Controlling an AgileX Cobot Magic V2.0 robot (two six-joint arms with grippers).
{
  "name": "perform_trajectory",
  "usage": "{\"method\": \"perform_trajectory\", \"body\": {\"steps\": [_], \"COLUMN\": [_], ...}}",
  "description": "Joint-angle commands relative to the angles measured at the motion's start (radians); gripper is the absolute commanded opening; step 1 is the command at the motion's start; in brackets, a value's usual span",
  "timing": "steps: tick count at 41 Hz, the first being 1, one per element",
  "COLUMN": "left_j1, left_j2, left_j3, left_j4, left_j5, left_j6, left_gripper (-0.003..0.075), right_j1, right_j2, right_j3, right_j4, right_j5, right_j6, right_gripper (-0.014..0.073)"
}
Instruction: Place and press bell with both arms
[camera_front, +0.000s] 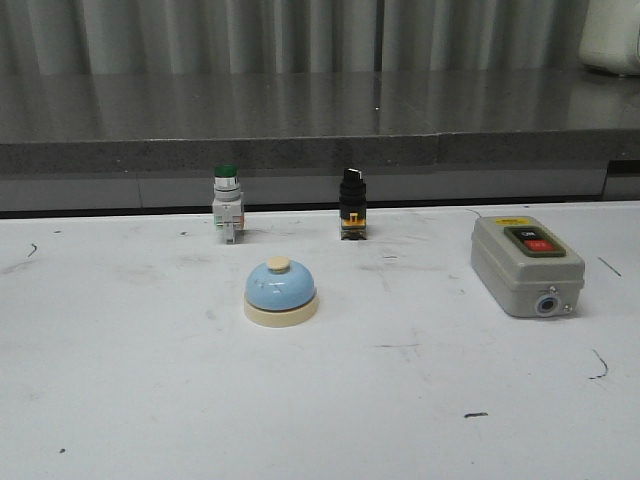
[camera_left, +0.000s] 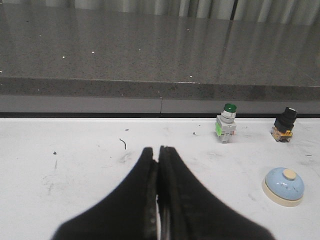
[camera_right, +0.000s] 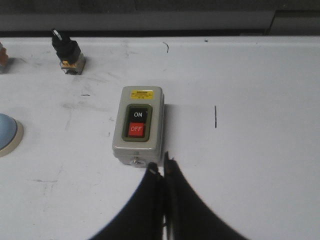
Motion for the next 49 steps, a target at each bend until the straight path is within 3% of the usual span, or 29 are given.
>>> {"method": "perform_trajectory", "body": {"steps": [1,9,16,49], "left_j1": [0.002,0.002,0.002,0.002], "left_j2": [0.008,0.008,0.008,0.008], "left_j3": [-0.025,-0.025,-0.025,-0.025], "left_j4": [-0.01,-0.01,-0.01,-0.01], "left_j5": [-0.086,-0.086,-0.086,-0.086], "left_j6": [-0.001,-0.001,-0.001,-0.001], "left_gripper": [-0.002,-0.002,-0.002,-0.002], "right_j1": [-0.004,-0.004,-0.004,-0.004], "right_j2": [-0.173,-0.492,-0.65,-0.675], "right_j3": [0.076,0.231,0.255,0.255], "right_j4": [0.004,-0.032,-0.045,-0.045], "right_j5": [-0.109,-0.122,-0.167,-0.137], "right_j6": [0.002,0.002,0.002,0.002], "right_gripper": [-0.0067,-0.0067,-0.0067,-0.0067]}}
